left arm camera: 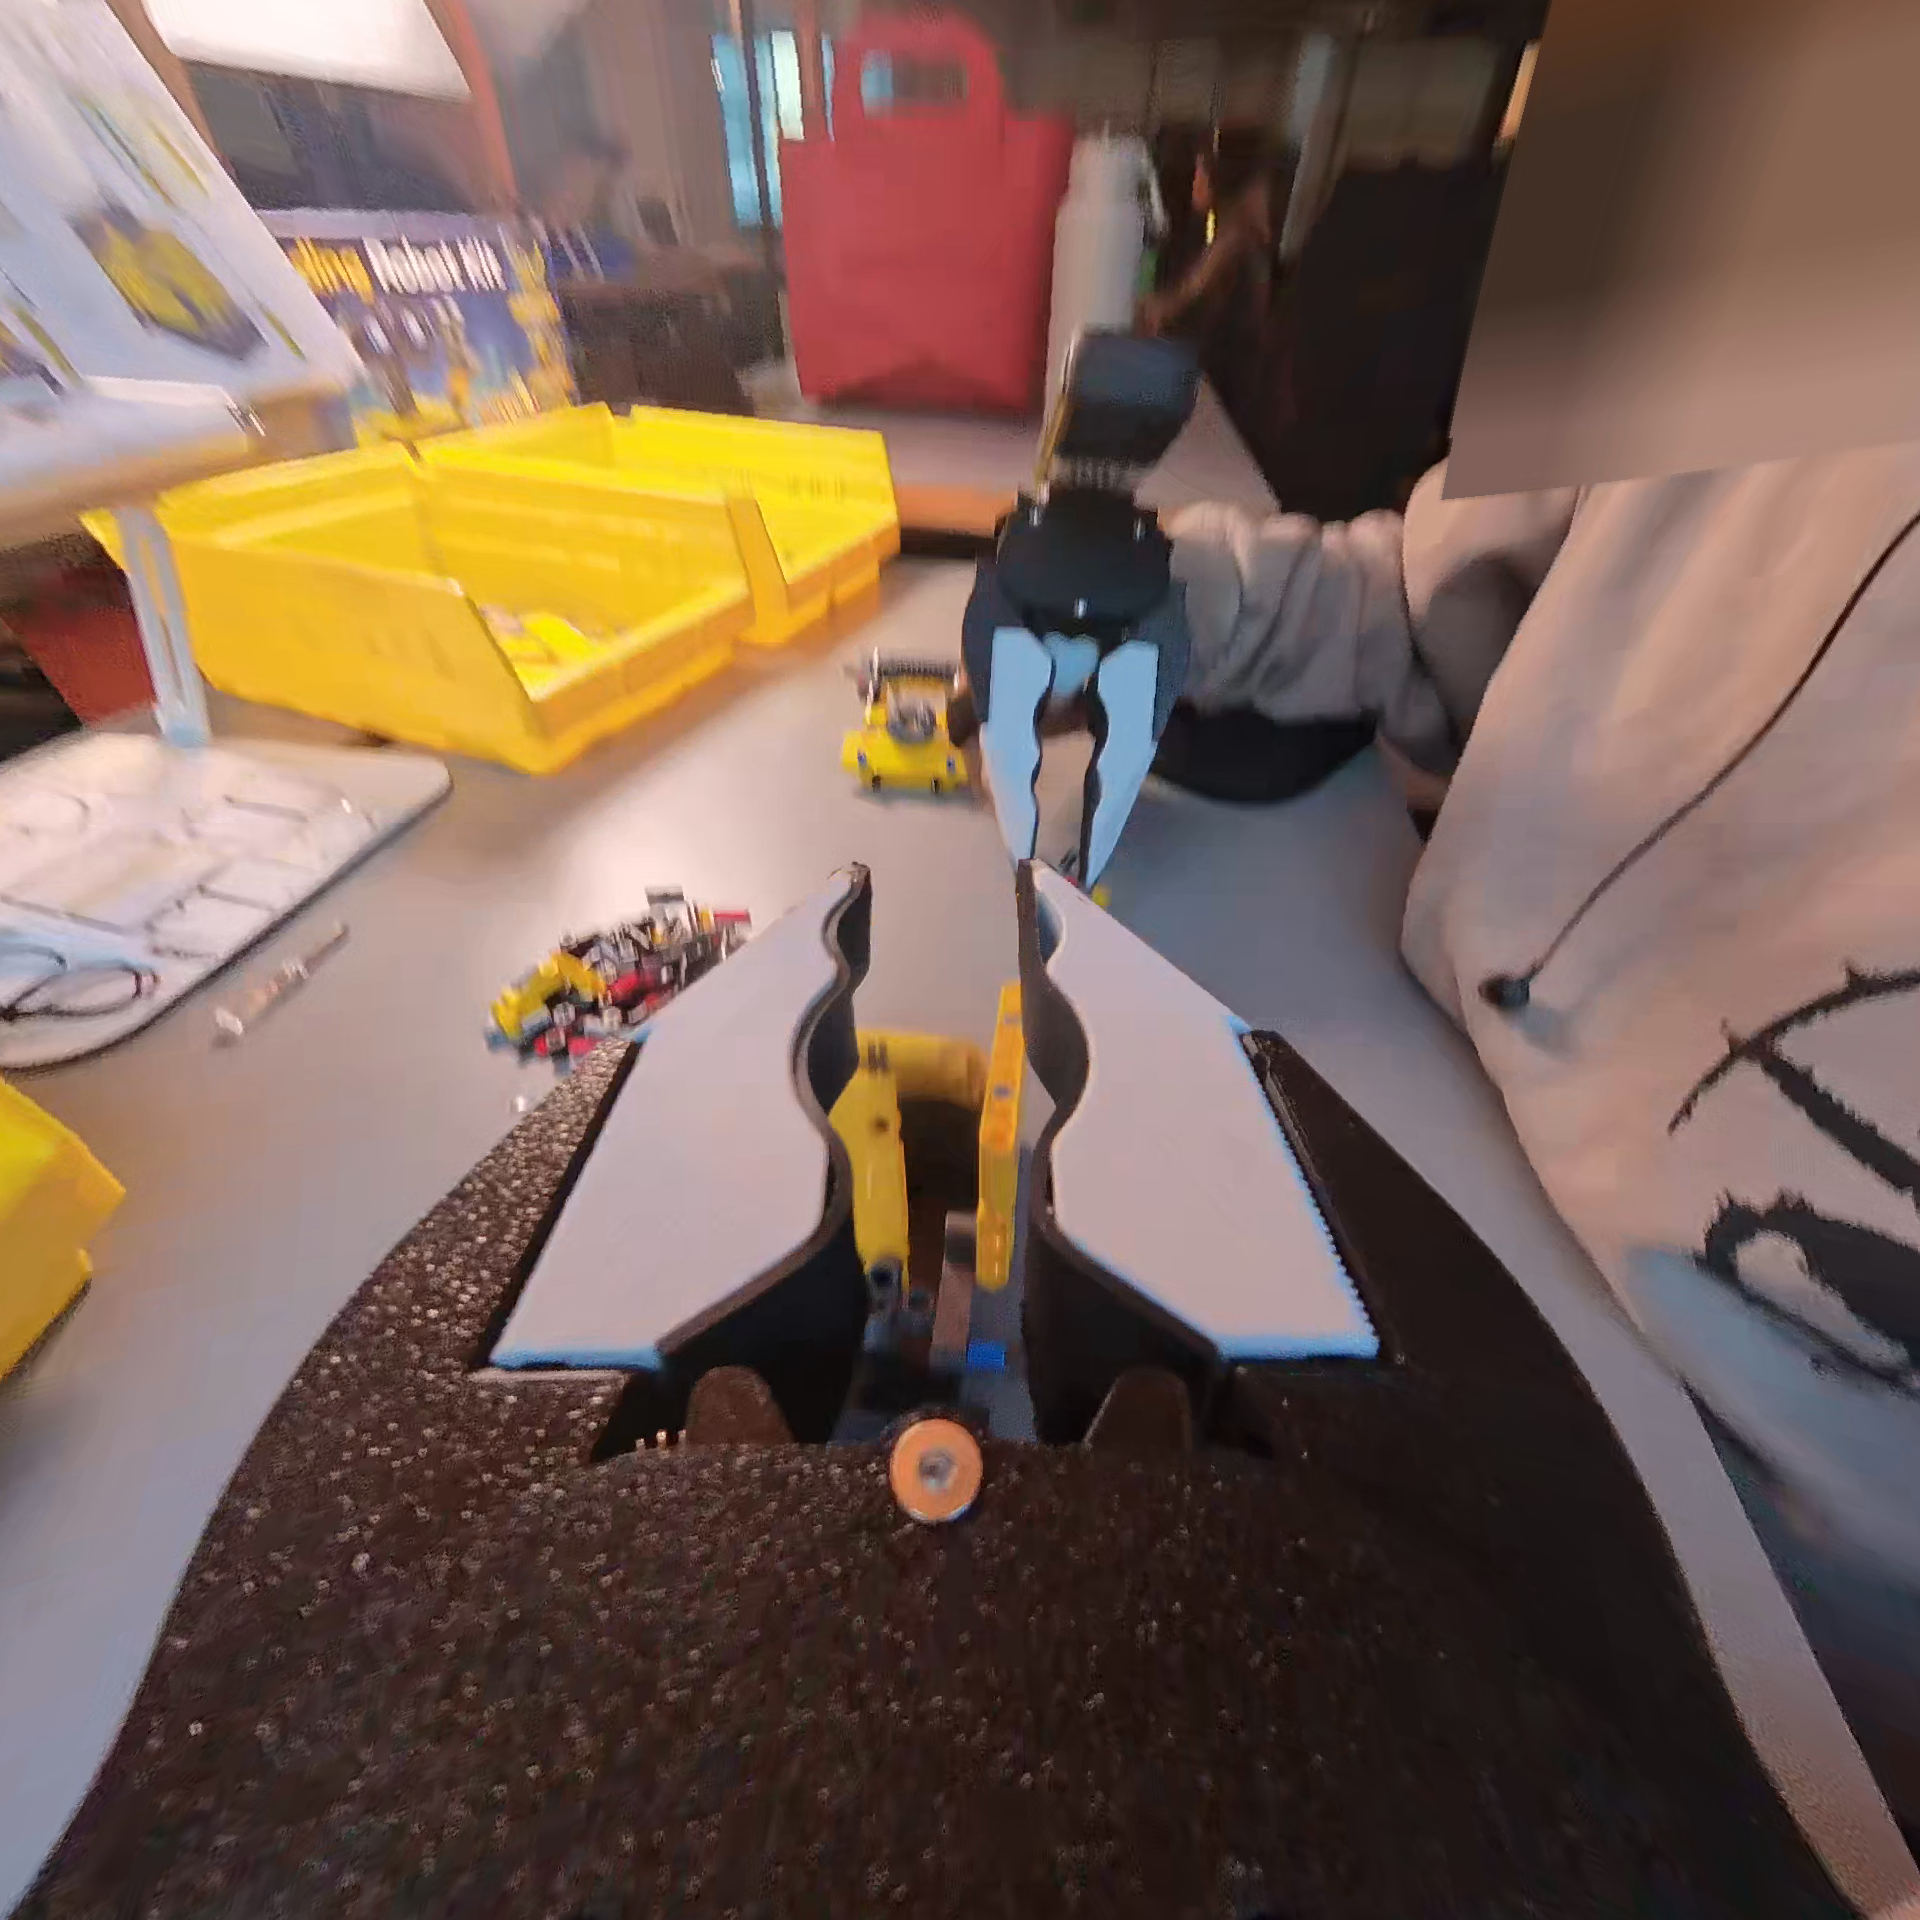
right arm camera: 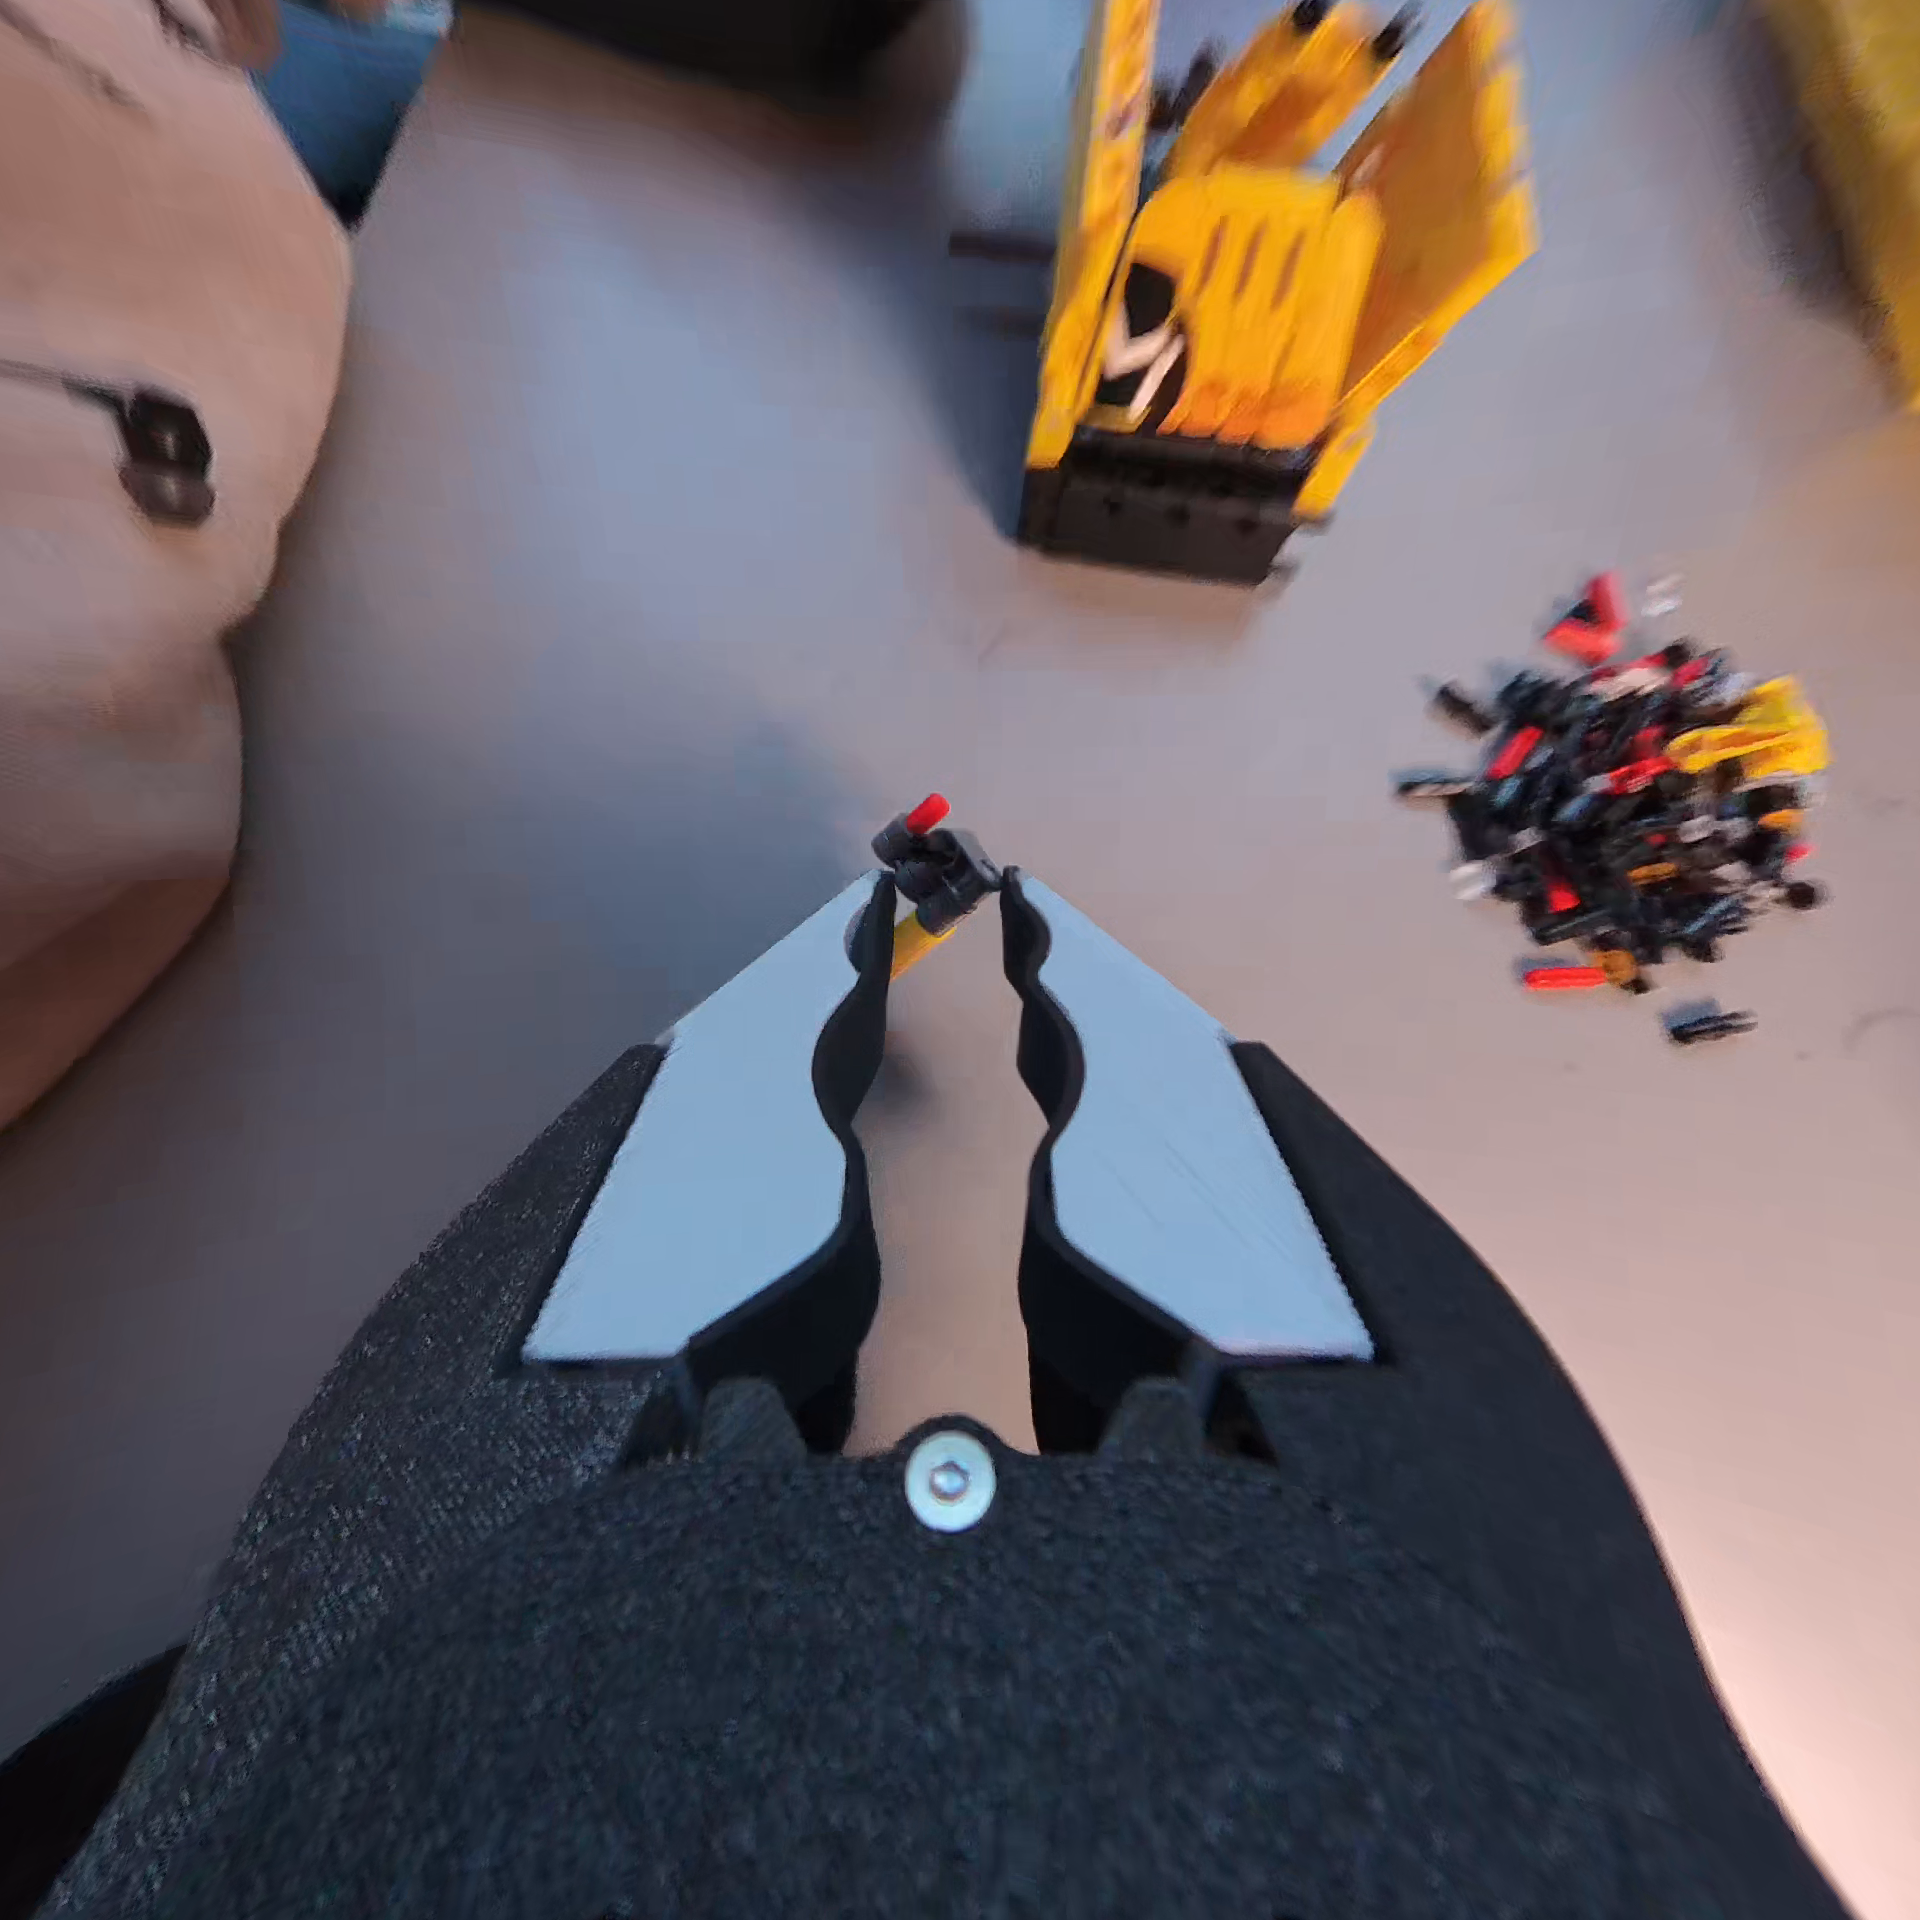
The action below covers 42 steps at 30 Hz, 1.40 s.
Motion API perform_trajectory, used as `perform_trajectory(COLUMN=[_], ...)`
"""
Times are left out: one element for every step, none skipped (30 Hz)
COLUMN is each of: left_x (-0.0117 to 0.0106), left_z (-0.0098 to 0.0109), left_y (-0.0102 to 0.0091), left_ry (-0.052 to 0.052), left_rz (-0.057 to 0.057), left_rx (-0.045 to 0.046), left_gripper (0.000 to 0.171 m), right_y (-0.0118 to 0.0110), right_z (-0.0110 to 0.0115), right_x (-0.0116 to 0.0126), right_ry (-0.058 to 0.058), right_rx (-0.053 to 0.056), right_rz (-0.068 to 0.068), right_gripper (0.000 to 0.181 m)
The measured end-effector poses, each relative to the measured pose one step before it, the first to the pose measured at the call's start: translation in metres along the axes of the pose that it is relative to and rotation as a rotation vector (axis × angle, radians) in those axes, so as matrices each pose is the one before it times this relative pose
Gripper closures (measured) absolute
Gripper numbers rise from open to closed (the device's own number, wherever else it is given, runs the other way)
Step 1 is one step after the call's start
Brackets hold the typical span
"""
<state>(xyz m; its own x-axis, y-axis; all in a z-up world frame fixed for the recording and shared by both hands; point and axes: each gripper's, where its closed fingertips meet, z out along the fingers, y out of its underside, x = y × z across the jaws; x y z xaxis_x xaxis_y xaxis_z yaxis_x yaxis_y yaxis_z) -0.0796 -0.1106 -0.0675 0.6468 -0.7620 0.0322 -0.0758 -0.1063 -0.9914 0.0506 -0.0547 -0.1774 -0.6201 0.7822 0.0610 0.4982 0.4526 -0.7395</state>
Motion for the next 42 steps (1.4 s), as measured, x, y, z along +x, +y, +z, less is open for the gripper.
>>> perform_trajectory(left_x=[-0.00011,-0.00017,-0.00133,-0.00154,-0.00208,0.00011,0.00554,0.00733,0.01149,0.01135,0.00918,0.00747,0.00632,0.00628,0.00592,0.00412,0.00311,0.00302,0.00349,0.00182,-0.00151,-0.00201,-0.00283,-0.00362,-0.00315,-0.00379,-0.00452,-0.00404,-0.00301,-0.00287,-0.00281,-0.00287,-0.00219,-0.00096,0.0001,-0.00109,-0.00151,-0.00062,-0.00023,-0.00011,-0.00009,-0.00033], left_z=[0.00328,0.00665,0.0092,0.01037,0.01068,0.0102,0.0091,0.00772,0.00614,0.00442,0.00301,0.0017,0.00124,0.0014,0.00208,0.00247,0.00198,0.00165,0.00204,0.00259,0.0023,0.0018,0.00118,0.00118,0.0013,0.00104,0.00081,0.00031,-0.00036,-0.00088,-0.00111,-0.00114,-0.00086,-0.00057,-0.00036,-0.00012,0.0002,0.0,0.00007,-0.00007,-0.00017,-0.0001], left_y=[-0.0125,-0.00934,-0.0055,-0.00294,-0.00062,0.00183,0.00173,-0.00122,-0.00448,-0.00668,-0.00631,-0.00387,-0.00098,0.00063,0.00195,0.00327,0.00146,0.0004,0.00096,0.00151,0.00154,0.00156,-0.00008,0.00044,0.00103,0.00021,0.00038,0.00074,0.00079,0.00098,0.0014,0.0019,0.00189,0.00189,0.00184,0.00256,0.00339,0.00218,0.00192,0.00199,0.00197,0.00174], left_ry=[-0.012,-0.0141,-0.0263,-0.0342,-0.0413,-0.0255,0.0176,0.0379,0.0746,0.072,0.048,0.0301,0.0242,0.0332,0.0428,0.0402,0.0363,0.0343,0.0354,0.023,-0.0016,-0.0067,-0.014,-0.0221,-0.0198,-0.0254,-0.0315,-0.0319,-0.0321,-0.0345,-0.037,-0.0401,-0.0395,-0.0314,-0.0237,-0.0275,-0.0278,-0.0212,-0.0157,-0.0098,-0.0068,-0.0081], left_rz=[-0.01,-0.0193,-0.0201,-0.0153,-0.0164,-0.021,-0.0312,-0.0482,-0.0686,-0.0716,-0.0359,0.0009,0.005,-0.0157,-0.0363,-0.042,-0.031,-0.0257,-0.0275,-0.0224,-0.004,0.0086,0.0138,0.0208,0.0225,0.0206,0.0208,0.0262,0.0329,0.0351,0.0417,0.0485,0.0542,0.0556,0.0549,0.052,0.0493,0.0427,0.0323,0.0258,0.0221,0.0197], left_rx=[0.07237,0.06009,0.04394,0.03638,0.02525,0.00759,-0.00278,0.00543,0.0211,0.02721,0.02035,0.00268,-0.01366,-0.01918,-0.01987,-0.02457,-0.01083,-0.00474,-0.0138,-0.02031,-0.02184,-0.02255,-0.01522,-0.01558,-0.01296,0.0,0.00685,0.00902,0.00988,0.00581,0.00122,-0.00451,-0.00772,-0.01122,-0.01346,-0.01952,-0.02433,-0.01607,-0.01486,-0.01455,-0.01349,-0.01043], left_gripper=[0.146,0.147,0.147,0.147,0.147,0.147,0.147,0.145,0.143,0.143,0.143,0.143,0.144,0.145,0.145,0.145,0.142,0.144,0.145,0.144,0.148,0.148,0.148,0.148,0.148,0.149,0.149,0.149,0.149,0.149,0.148,0.149,0.149,0.148,0.148,0.148,0.148,0.148,0.148,0.148,0.149,0.149], right_y=[-0.01431,-0.0161,-0.01771,-0.01985,-0.02028,-0.01851,-0.01548,-0.01353,-0.01127,-0.00941,-0.00908,-0.0085,-0.00757,-0.00628,-0.00406,-0.00168,-0.00071,0.00089,0.00156,0.00066,0.00032,0.00093,0.00151,0.00221,0.00209,0.00229,0.00297,0.00293,0.00147,0.00018,0.00123,0.00223,0.00302,0.00372,0.00292,0.00243,0.00134,0.00196,0.00216,0.00214,0.00196,0.00196], right_z=[-0.00405,-0.00384,-0.00355,-0.0033,-0.00259,-0.00128,0.00013,0.00076,0.00128,0.00166,0.00146,0.00095,0.00059,0.00055,0.00107,0.00155,0.00163,0.00185,0.00169,0.00106,0.00046,-0.00033,-0.00134,-0.00177,-0.00199,-0.00191,-0.00172,-0.00175,-0.0024,-0.00286,-0.0024,-0.0013,-0.00014,0.00119,0.00171,0.00178,0.00164,0.00121,0.00088,0.0007,0.00059,0.00072], right_x=[0.01073,0.01159,0.0096,0.00625,0.00177,-0.00178,-0.00336,-0.00162,-0.00294,-0.00465,-0.004,-0.00355,-0.00124,-0.00098,-0.00269,-0.00192,-0.00193,-0.0016,-0.00071,-0.00079,-0.00158,0.00046,0.00162,0.00211,0.00132,0.0016,0.00258,0.00209,0.00228,0.00291,0.00113,-0.00066,-0.00115,-0.00151,-0.00187,-0.00162,-0.00159,-0.00031,-0.00028,-0.00064,-0.00065,-0.00044], right_ry=[0.0524,0.0579,0.0538,0.0446,0.0266,0.012,0.0081,0.0256,0.0146,-0.0029,-0.0033,-0.0045,0.0063,0.0028,-0.0127,-0.0092,-0.0087,-0.0101,-0.0068,-0.0066,-0.0107,0.0018,0.0081,0.0088,0.0021,0.007,0.016,0.0151,0.0149,0.0159,0.0015,-0.0074,-0.0047,-0.0035,-0.004,-0.0035,-0.0047,0.001,-0.0007,-0.0034,-0.0009,0.0033], right_rx=[0.0878,0.0934,0.0995,0.1087,0.1096,0.095,0.0701,0.0526,0.0362,0.0212,0.0196,0.0218,0.021,0.0205,0.0113,0.0003,-0.0002,-0.0078,-0.0101,-0.0028,-0.0014,-0.0058,-0.0071,-0.0109,-0.011,-0.0121,-0.017,-0.0153,-0.0047,0.0014,-0.0086,-0.0186,-0.0236,-0.0274,-0.0194,-0.0126,-0.0057,-0.0096,-0.013,-0.0169,-0.0165,-0.0168], right_rz=[0.0183,0.0247,0.0193,0.0056,-0.0071,-0.0186,-0.0335,-0.0495,-0.0524,-0.0389,-0.0255,-0.019,-0.0129,-0.0079,-0.0029,-0.007,-0.016,-0.0121,-0.0062,-0.0057,-0.0004,-0.003,-0.0114,-0.0053,-0.0014,-0.0016,-0.0057,-0.0044,0.002,0.0067,0.0046,-0.0028,-0.012,-0.0118,-0.0028,0.0055,0.0086,0.0039,-0.0038,-0.006,-0.0127,-0.0186], right_gripper=[0.162,0.162,0.162,0.162,0.162,0.162,0.162,0.162,0.162,0.162,0.162,0.162,0.162,0.162,0.162,0.162,0.162,0.162,0.162,0.162,0.162,0.162,0.162,0.162,0.163,0.163,0.162,0.162,0.162,0.163,0.164,0.167,0.171,0.174,0.175,0.176,0.176,0.177,0.177,0.177,0.177,0.177])
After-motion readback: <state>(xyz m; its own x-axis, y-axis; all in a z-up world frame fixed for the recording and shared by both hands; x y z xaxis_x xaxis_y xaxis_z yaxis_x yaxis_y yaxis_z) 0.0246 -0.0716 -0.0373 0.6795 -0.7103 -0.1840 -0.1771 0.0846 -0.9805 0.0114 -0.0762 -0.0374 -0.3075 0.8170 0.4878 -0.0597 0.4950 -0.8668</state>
